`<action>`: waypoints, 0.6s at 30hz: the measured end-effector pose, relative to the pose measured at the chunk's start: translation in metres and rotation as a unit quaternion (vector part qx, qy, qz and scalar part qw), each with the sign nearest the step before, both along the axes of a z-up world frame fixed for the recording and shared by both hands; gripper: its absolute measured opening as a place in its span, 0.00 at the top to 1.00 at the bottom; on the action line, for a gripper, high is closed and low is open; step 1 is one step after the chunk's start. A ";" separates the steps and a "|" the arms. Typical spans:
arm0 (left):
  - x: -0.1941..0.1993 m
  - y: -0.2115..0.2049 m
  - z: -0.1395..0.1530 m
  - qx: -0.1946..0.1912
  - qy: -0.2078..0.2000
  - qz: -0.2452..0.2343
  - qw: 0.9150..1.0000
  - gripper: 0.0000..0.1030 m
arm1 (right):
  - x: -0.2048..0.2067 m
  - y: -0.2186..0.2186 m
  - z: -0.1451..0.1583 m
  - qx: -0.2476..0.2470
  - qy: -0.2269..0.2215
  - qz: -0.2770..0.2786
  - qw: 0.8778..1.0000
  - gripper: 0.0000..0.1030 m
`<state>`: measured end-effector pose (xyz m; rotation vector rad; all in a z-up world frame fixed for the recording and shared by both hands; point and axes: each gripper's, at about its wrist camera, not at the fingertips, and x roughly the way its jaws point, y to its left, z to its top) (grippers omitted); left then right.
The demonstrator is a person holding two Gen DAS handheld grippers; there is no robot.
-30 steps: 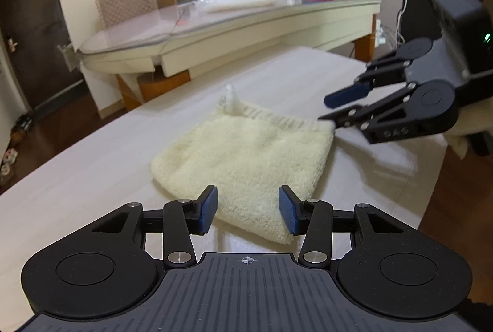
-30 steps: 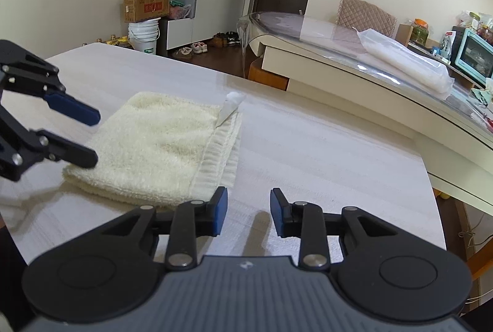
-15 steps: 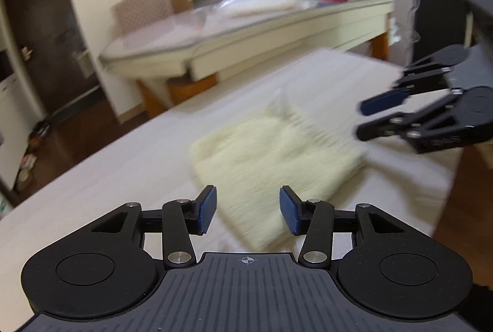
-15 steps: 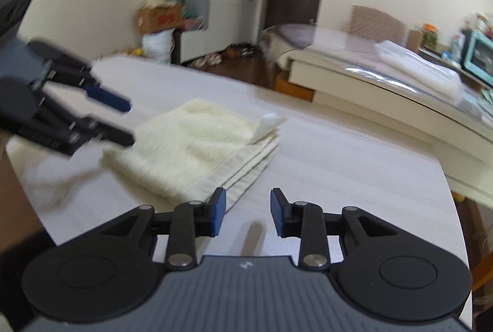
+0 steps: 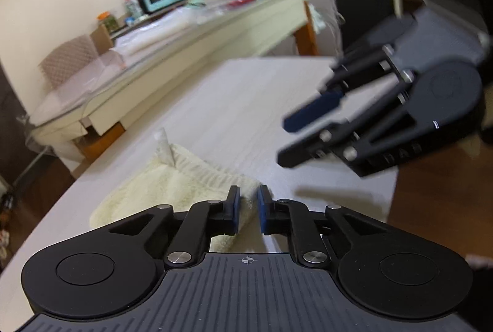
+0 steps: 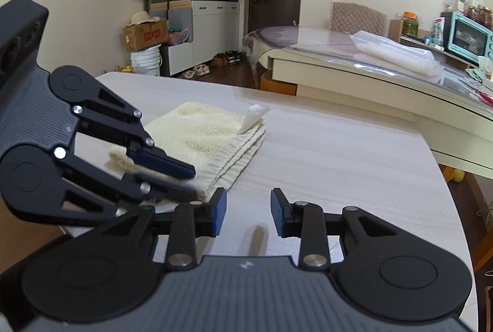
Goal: Fold towel
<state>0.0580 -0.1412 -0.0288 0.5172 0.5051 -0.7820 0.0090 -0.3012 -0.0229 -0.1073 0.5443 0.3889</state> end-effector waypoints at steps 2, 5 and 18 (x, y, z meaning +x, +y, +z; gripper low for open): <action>0.003 -0.003 -0.004 0.000 0.006 0.004 1.000 0.88 | 0.000 -0.003 0.001 0.007 -0.002 -0.007 1.000 0.66; -0.002 -0.007 -0.009 0.007 0.008 0.004 1.000 0.83 | 0.001 -0.004 0.002 0.011 -0.003 -0.010 1.000 0.66; -0.014 0.086 0.002 -0.051 0.039 0.179 0.982 0.79 | 0.009 0.029 0.006 0.009 -0.014 0.054 0.998 0.66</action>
